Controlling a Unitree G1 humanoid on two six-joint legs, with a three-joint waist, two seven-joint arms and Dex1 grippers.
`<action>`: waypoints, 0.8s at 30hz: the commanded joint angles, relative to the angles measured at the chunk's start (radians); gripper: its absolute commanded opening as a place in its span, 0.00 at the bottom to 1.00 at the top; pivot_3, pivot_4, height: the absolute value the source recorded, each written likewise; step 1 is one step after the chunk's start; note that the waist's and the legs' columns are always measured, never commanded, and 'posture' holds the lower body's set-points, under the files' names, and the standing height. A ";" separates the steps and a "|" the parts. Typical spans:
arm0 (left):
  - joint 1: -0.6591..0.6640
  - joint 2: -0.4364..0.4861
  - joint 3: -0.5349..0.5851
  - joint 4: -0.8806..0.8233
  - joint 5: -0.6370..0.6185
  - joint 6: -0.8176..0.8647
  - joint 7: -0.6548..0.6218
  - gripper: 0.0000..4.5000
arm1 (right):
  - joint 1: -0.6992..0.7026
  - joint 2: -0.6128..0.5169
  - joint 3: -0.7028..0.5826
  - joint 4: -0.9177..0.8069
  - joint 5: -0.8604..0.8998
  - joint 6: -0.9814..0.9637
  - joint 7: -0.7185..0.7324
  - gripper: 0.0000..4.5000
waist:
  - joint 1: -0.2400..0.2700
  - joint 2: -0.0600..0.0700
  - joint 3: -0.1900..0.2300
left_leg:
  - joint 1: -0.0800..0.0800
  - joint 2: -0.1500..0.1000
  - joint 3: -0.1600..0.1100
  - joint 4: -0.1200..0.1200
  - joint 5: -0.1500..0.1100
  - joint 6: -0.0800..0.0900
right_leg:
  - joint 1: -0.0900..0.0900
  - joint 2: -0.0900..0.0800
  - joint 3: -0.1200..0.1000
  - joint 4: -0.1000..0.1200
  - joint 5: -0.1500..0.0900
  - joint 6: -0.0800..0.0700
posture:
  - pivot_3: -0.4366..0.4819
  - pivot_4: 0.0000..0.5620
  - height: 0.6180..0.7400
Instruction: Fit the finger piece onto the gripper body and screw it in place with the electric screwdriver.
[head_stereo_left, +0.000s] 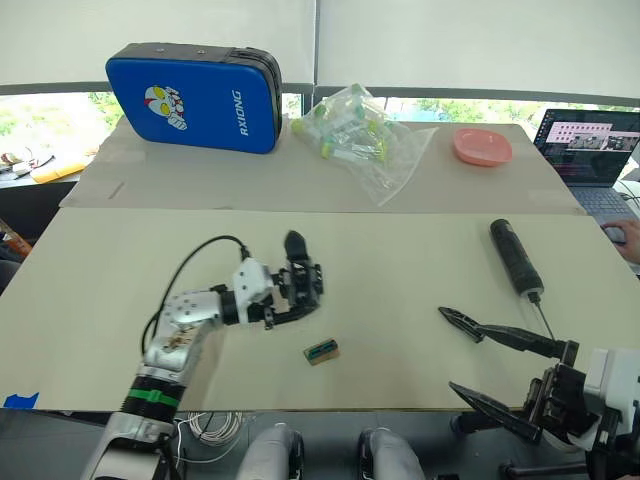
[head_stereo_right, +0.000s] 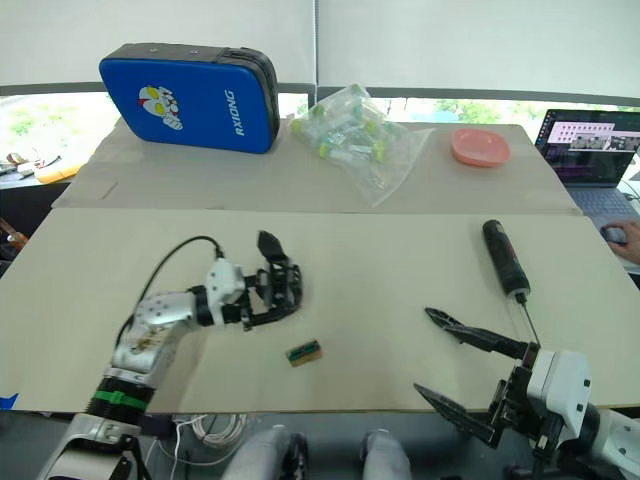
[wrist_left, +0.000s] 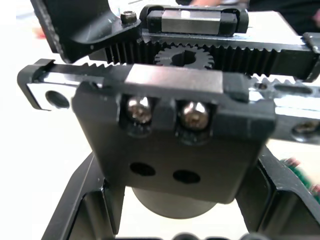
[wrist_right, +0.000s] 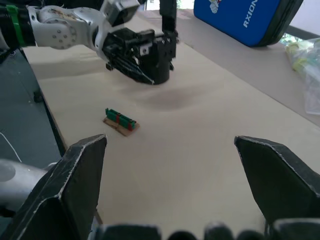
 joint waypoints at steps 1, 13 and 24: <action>-0.090 -0.034 -0.023 0.067 0.045 -0.089 0.001 0.53 | 0.019 0.008 -0.031 -0.056 0.031 0.013 -0.025 1.00 | 0.000 0.000 0.000 | 0.000 0.000 0.000 0.000 0.000 0.000 | 0.000 0.000 0.000 0.000 -0.001 0.001 | 0.48 0.27 1.00; -0.212 -0.081 -0.046 0.291 0.119 -0.087 -0.035 0.53 | 0.080 0.041 -0.035 -0.111 0.012 0.017 -0.075 1.00 | -0.001 0.000 0.000 | -0.004 0.001 0.000 0.009 -0.002 0.015 | -0.001 -0.001 0.001 -0.001 0.001 0.001 | 0.48 0.27 1.00; -0.228 -0.098 -0.044 0.406 0.133 -0.176 -0.075 0.53 | 0.091 0.053 -0.064 -0.051 0.003 -0.026 -0.022 1.00 | 0.005 0.000 0.000 | -0.004 0.000 0.000 0.010 -0.003 0.014 | 0.000 -0.001 0.001 -0.001 0.001 0.001 | 0.48 0.27 1.00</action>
